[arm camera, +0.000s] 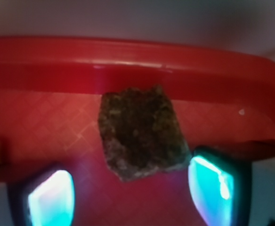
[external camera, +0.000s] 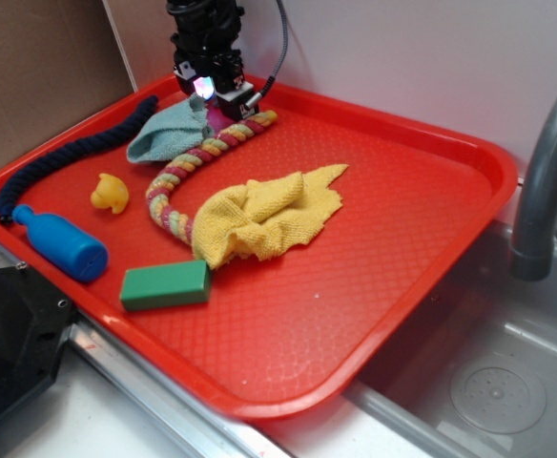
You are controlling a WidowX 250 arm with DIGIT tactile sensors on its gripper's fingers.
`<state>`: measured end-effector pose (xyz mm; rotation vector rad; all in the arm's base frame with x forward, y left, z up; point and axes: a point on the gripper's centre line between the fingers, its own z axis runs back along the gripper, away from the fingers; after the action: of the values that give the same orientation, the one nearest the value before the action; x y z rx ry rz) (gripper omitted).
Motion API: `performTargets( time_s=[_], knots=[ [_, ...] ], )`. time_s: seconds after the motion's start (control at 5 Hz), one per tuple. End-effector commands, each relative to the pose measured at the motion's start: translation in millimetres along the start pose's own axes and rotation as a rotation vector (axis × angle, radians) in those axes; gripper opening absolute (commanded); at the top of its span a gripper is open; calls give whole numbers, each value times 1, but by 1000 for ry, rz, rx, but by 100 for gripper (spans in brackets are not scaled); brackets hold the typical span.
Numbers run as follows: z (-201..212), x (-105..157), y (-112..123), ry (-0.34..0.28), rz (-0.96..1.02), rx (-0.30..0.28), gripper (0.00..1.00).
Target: Grab the rock.
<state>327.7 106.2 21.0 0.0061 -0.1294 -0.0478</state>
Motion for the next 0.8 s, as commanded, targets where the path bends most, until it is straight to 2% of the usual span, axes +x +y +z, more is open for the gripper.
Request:
performTargets(
  time_s=[0.0, 0.2, 0.4, 0.6],
  knots=[
    [4, 20, 14, -26, -3, 18, 100],
    [0, 21, 19, -22, 9, 26, 100],
    [3, 18, 17, -29, 12, 32, 0],
    [24, 8, 7, -26, 11, 56, 0]
  ],
)
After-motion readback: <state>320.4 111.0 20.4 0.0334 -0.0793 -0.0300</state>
